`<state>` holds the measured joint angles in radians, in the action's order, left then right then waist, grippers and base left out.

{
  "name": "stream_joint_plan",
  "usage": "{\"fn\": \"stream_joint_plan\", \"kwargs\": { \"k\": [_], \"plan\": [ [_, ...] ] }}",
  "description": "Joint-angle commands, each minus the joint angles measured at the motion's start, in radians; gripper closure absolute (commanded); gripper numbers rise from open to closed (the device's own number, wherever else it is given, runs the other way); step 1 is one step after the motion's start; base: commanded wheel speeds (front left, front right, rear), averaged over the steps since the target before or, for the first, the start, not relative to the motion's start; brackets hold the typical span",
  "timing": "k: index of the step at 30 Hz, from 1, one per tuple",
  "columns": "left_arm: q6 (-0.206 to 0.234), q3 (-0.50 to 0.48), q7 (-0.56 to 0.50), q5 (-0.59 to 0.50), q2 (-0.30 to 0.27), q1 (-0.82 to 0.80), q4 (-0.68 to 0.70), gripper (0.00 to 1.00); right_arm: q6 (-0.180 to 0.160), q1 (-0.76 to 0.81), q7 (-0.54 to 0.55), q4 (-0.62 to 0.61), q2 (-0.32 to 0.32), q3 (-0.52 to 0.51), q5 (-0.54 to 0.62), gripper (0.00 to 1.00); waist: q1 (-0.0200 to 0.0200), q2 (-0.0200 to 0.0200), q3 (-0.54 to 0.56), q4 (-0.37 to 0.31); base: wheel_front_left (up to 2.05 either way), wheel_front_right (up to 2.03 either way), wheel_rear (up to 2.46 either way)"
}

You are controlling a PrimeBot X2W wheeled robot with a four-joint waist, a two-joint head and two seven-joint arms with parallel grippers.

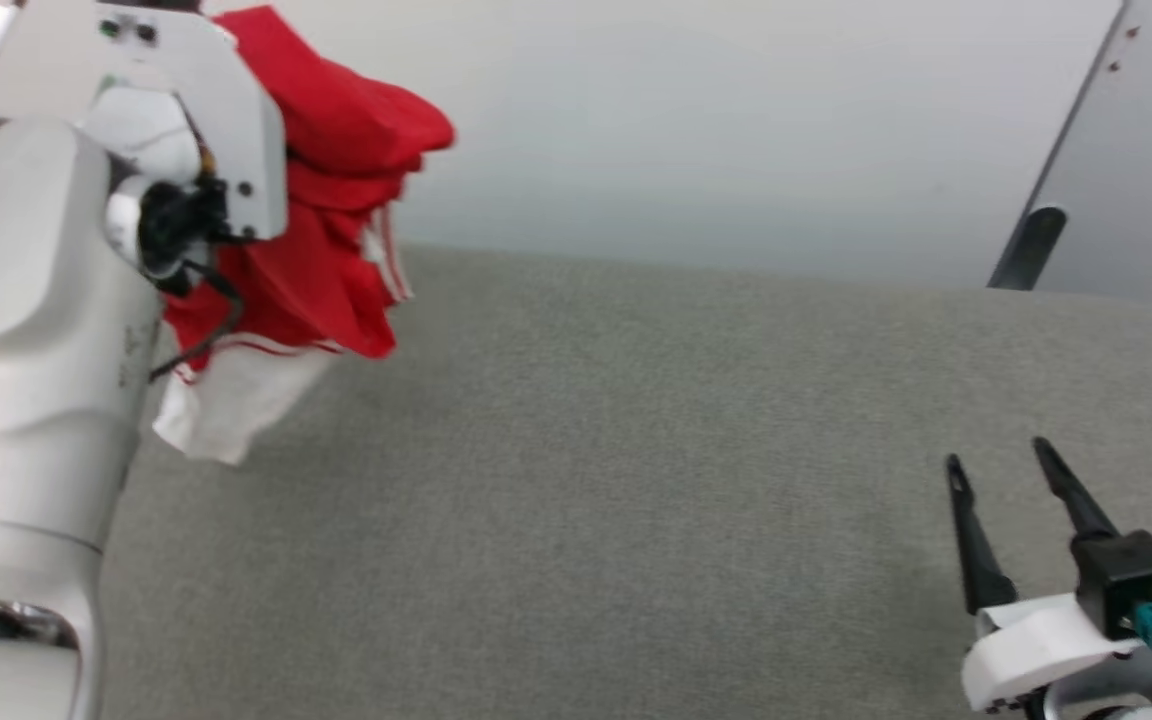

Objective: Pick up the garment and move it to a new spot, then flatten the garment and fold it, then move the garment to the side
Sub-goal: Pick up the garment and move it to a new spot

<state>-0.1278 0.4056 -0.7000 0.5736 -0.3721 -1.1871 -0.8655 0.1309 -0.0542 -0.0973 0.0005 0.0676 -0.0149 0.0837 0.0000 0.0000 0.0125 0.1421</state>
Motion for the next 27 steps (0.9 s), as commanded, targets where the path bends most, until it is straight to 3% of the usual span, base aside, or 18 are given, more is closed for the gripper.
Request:
{"fn": "stream_joint_plan", "kwargs": {
  "k": [1, 8, 18, 27],
  "plan": [
    [-0.004, 0.001, -0.014, 0.02, 0.01, 0.028, 0.028, 1.0, 0.0, 0.013, -0.004, -0.001, 0.002, -0.019, 0.01, 0.0, 0.0, 0.0, 0.027, -0.04, 0.0, 0.0, 0.0],
    [0.003, 0.023, -0.131, 0.093, 0.028, 0.151, 0.265, 1.0, 0.0, 0.043, -0.003, -0.008, 0.017, -0.118, 0.022, 0.0, 0.0, 0.0, 0.039, -0.125, 0.0, 0.0, 0.0],
    [0.097, 0.065, -0.298, 0.163, 0.06, 0.353, 0.61, 1.0, 0.0, 0.075, 0.002, -0.016, 0.011, -0.235, 0.034, 0.0, 0.0, 0.0, 0.027, -0.271, 0.0, 0.0, 0.0],
    [0.148, 0.131, -0.352, 0.16, 0.058, 0.514, 0.68, 1.0, 0.0, 0.086, 0.018, -0.001, -0.011, -0.256, 0.03, 0.0, 0.0, 0.0, -0.01, -0.384, 0.0, 0.0, 0.0]
  ]
}}
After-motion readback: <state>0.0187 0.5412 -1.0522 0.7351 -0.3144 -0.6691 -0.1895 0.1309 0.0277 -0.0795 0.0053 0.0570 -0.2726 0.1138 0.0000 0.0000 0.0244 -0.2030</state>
